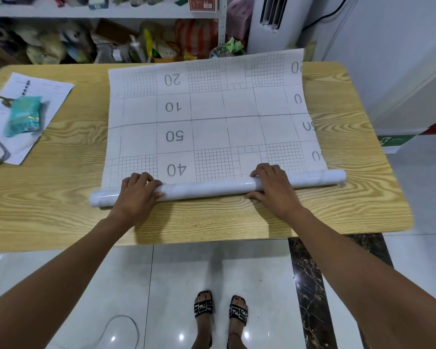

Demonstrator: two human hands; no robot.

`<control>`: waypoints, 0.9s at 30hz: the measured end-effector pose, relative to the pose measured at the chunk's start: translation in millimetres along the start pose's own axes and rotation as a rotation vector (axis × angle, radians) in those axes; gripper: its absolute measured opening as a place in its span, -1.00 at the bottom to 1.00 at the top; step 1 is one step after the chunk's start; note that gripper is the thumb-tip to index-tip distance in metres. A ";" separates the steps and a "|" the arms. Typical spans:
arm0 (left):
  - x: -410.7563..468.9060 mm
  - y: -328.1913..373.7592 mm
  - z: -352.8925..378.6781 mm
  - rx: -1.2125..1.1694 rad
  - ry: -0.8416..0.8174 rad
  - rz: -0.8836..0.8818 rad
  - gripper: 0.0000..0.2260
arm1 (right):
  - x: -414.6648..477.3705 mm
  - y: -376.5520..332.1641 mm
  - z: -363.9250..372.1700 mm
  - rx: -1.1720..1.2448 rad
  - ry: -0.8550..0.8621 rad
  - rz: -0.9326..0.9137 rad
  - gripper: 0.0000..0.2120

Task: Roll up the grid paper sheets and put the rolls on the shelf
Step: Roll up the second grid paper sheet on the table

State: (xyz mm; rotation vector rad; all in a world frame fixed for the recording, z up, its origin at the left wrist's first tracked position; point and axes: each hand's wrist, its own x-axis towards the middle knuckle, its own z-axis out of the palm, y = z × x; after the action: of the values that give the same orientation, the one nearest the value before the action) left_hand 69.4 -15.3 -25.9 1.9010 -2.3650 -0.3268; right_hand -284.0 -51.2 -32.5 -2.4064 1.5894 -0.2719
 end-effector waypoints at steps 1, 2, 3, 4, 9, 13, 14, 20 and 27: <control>0.1 0.1 -0.1 0.004 -0.011 -0.007 -0.51 | 0.2 0.8 0.4 -0.008 0.005 0.005 -0.47; 0.3 0.7 0.0 0.006 -0.018 -0.013 -0.50 | 0.2 0.9 0.1 -0.010 0.008 0.005 -0.50; 0.4 1.4 -0.3 0.003 -0.026 -0.026 -0.50 | 0.4 0.8 -0.1 -0.010 0.008 0.004 -0.52; 0.5 1.7 0.1 -0.007 -0.035 -0.040 -0.49 | 0.3 0.6 -0.8 -0.010 0.004 0.002 -0.54; -2.1 8.6 -3.2 -0.080 -0.034 -0.076 -0.46 | -0.5 1.2 -3.0 -0.009 -0.051 0.000 -0.52; -5.2 10.9 -3.5 -0.109 -0.009 -0.034 -0.36 | -1.7 -1.3 -3.7 0.013 -0.037 0.005 -0.56; -5.6 10.3 -2.7 -0.104 -0.004 -0.022 -0.38 | -1.8 -1.7 -3.9 0.017 -0.036 0.008 -0.58; -4.2 10.1 -2.4 -0.057 0.002 0.025 -0.59 | -0.6 -0.4 -2.7 0.025 -0.040 0.039 -0.71; -3.5 4.4 -2.4 0.043 -0.027 0.057 -0.51 | -1.1 0.6 -5.2 -0.032 -0.083 0.052 -0.52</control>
State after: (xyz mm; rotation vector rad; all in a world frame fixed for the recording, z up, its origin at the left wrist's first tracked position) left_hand 66.5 -11.3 -22.4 1.8548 -2.4571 -0.3011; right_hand -286.4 -51.0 -27.8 -2.3630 1.6283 -0.1369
